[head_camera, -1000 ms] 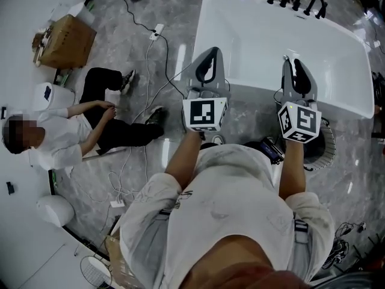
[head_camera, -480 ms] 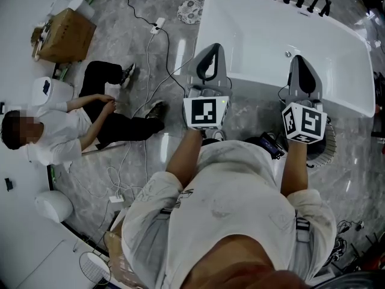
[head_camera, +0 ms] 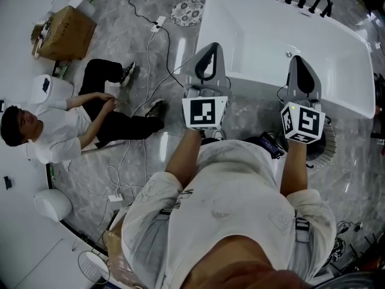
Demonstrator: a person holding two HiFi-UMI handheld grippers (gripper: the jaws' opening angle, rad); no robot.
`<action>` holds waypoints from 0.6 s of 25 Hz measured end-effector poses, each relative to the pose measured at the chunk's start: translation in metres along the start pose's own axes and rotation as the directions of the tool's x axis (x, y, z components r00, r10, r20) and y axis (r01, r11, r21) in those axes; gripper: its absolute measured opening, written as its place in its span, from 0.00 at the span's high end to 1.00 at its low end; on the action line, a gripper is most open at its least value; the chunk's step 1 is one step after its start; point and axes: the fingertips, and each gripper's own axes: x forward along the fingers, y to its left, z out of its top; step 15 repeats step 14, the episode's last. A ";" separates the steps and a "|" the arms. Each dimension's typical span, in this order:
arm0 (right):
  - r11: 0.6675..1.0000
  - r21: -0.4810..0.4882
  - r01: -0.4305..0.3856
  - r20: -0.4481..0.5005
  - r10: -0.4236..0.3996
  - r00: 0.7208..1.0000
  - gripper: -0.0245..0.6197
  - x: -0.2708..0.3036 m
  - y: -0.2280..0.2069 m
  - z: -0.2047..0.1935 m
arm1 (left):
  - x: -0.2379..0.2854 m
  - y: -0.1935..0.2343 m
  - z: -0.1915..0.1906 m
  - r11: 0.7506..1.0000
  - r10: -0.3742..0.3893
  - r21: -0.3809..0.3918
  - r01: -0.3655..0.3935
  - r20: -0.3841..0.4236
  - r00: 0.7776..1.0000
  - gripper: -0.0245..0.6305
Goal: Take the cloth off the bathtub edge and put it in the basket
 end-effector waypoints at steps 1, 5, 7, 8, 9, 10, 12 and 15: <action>1.000 0.002 0.000 -0.003 0.000 1.000 0.96 0.000 0.000 -0.001 | 0.000 0.000 -0.001 1.000 0.001 0.000 -0.001 0.001 1.000 0.96; 0.999 -0.037 0.007 -0.017 -0.007 1.000 0.96 0.002 0.002 -0.003 | 0.000 -0.001 -0.001 1.000 -0.002 -0.021 0.002 0.001 1.000 0.96; 0.999 -0.037 0.005 -0.022 -0.006 1.000 0.96 0.003 0.002 -0.003 | 0.002 -0.003 0.003 1.000 -0.017 -0.026 0.017 0.006 1.000 0.96; 1.000 -0.027 0.004 -0.022 -0.005 1.000 0.96 0.003 0.001 -0.002 | 0.003 -0.005 0.005 0.999 -0.025 -0.021 0.025 0.012 1.000 0.96; 1.000 -0.019 0.004 -0.022 -0.004 1.000 0.96 0.003 0.001 -0.002 | 0.004 -0.006 0.006 0.999 -0.031 -0.014 0.031 0.018 0.999 0.96; 1.000 -0.015 0.006 -0.021 -0.006 1.000 0.96 0.003 0.001 -0.002 | 0.004 -0.007 0.006 0.999 -0.035 -0.010 0.035 0.020 0.999 0.96; 1.000 -0.027 0.013 -0.017 -0.013 1.000 0.96 0.002 0.001 0.001 | 0.004 -0.008 0.005 0.999 -0.041 -0.012 0.041 0.017 0.999 0.96; 0.999 -0.049 0.020 -0.010 -0.021 1.000 0.96 0.003 0.001 0.004 | 0.005 -0.008 0.005 0.999 -0.046 -0.013 0.046 0.019 0.999 0.96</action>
